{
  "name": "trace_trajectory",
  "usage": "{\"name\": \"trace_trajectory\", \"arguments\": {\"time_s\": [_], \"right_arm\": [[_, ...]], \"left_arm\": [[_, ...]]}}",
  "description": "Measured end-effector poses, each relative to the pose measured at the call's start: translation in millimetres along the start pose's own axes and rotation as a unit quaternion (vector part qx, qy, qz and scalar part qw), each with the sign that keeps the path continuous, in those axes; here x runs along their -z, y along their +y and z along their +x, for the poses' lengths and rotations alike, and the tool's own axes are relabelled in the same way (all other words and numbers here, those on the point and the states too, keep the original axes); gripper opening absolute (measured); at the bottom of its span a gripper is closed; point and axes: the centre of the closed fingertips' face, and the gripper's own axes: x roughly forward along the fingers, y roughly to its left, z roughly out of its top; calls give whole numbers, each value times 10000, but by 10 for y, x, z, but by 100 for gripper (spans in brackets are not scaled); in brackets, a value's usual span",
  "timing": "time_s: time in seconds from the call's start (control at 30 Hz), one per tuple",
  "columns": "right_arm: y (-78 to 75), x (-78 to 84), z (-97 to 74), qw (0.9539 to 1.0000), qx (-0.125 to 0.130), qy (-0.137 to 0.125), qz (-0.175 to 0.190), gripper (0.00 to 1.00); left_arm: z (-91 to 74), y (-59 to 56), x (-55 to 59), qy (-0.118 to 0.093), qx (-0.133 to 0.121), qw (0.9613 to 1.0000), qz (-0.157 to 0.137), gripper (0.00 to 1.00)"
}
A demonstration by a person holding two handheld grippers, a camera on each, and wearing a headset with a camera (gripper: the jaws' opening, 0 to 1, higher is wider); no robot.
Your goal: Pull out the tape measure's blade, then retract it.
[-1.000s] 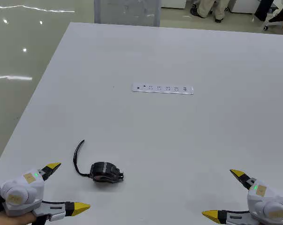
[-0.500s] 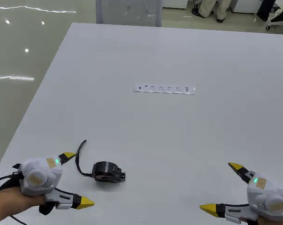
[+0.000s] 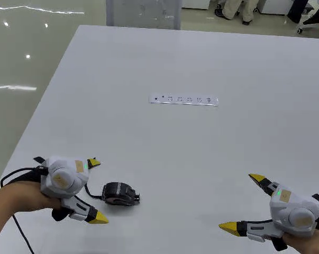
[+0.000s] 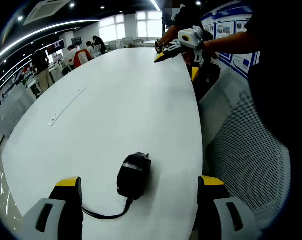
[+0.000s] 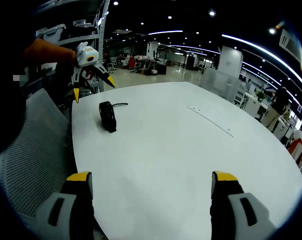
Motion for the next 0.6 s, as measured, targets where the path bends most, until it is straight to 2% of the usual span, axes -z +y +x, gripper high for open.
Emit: {"name": "trace_trajectory", "arguments": {"time_s": [0.1, 0.27, 0.37, 0.47, 0.5, 0.6], "right_arm": [[26, -45, 34, 10000, -70, -7, -60, 100], [46, -101, 88, 9997, -187, 3, -165, 100], [70, -157, 119, 9992, -280, -2, -289, 100], [78, -186, 152, 9988, -328, 18, -375, 100], [83, -208, 169, 9986, -358, 5, -398, 100], [97, -266, 221, 9980, -433, -26, -470, 100]], "left_arm": [[43, -12, -33, 191, 163, 9995, 191, 92], [118, 9, -87, 335, 299, 9980, 453, 91], [148, 5, -63, 598, 446, 9946, 715, 91], [175, -4, -81, 763, 528, 9920, 860, 91], [184, -19, -80, 883, 611, 9891, 1004, 91], [235, -26, -96, 1061, 688, 9845, 1216, 91]]}}
